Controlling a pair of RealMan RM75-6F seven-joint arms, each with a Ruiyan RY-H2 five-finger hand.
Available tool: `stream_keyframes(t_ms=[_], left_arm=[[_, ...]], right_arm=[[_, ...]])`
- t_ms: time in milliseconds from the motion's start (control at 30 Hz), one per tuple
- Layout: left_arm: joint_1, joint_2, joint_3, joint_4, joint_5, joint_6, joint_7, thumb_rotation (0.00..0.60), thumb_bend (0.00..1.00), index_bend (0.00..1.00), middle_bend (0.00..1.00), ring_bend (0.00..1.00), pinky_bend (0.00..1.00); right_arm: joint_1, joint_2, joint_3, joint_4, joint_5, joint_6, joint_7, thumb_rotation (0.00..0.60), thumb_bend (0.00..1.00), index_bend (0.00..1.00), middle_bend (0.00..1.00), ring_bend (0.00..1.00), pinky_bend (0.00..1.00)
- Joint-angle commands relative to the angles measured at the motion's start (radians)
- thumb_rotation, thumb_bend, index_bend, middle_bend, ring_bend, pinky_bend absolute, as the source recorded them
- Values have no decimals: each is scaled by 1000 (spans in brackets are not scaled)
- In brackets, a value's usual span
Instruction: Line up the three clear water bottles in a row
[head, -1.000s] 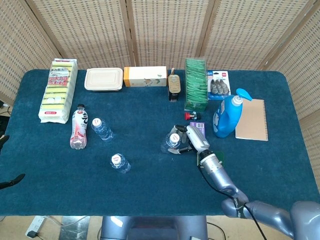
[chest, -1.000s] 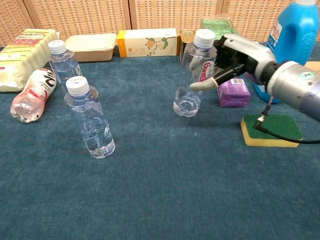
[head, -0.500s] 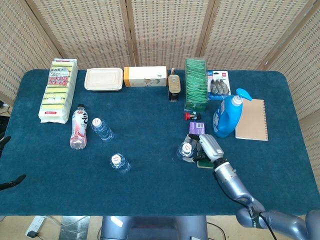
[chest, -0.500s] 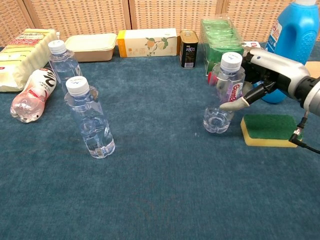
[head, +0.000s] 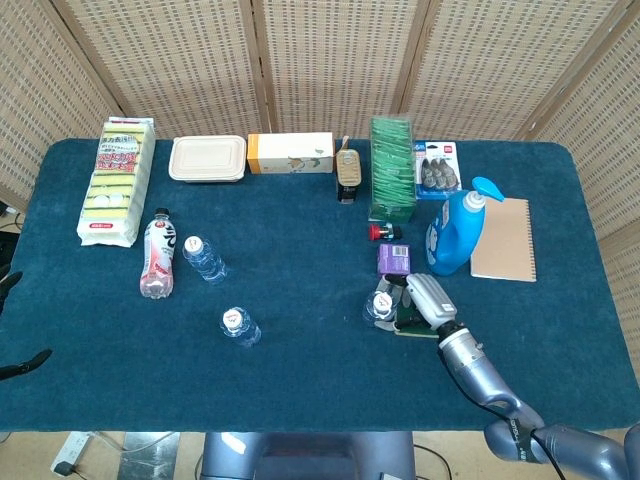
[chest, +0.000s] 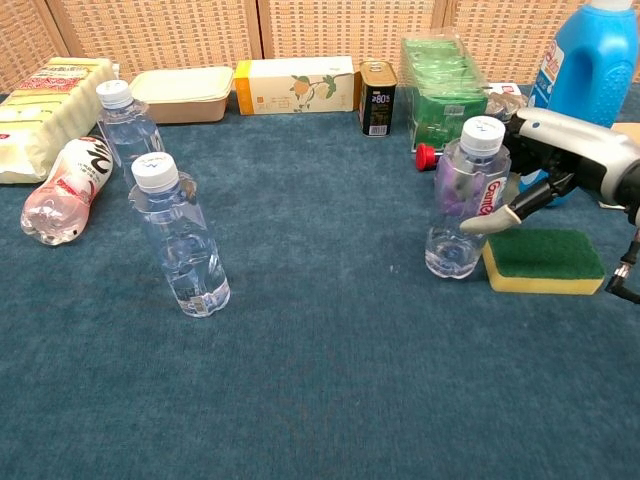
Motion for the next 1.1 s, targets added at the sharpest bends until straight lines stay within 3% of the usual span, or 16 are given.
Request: stream_keyframes(t_ms=[33, 133, 333, 567, 667, 867, 1100], left_arm=[[1, 0, 0, 1, -1, 1, -1, 600, 93, 0, 0, 0, 95], [1, 1, 0, 2, -1, 2, -3, 600, 93, 0, 0, 0, 95], [-1, 1, 1, 2, -1, -2, -2, 600, 93, 0, 0, 0, 95], [-2, 2, 7, 3, 8, -7, -6, 600, 93, 0, 0, 0, 95], [-7, 8, 19, 13, 25, -20, -29, 600, 93, 0, 0, 0, 95], [-36, 7, 47, 62, 77, -68, -90, 600, 93, 0, 0, 0, 94], [-112, -64, 59, 169, 146, -134, -218, 600, 92, 0, 0, 0, 95]], right_arm=[[5, 13, -8, -12, -11, -15, 12, 600, 253, 375, 527, 510, 631], [8, 30, -15, -22, -28, -18, 33, 600, 230, 229, 378, 399, 623], [1, 55, -22, -38, -43, -5, 54, 600, 222, 153, 222, 249, 556], [-29, 139, -42, -134, -70, 36, 57, 600, 220, 97, 107, 93, 303], [-75, 227, -77, -231, -105, 96, 10, 600, 209, 61, 67, 55, 246], [-184, 400, -163, -373, -168, 214, -92, 600, 177, 40, 36, 37, 220], [-326, 480, -239, -352, -213, 368, -135, 600, 164, 39, 32, 37, 203]])
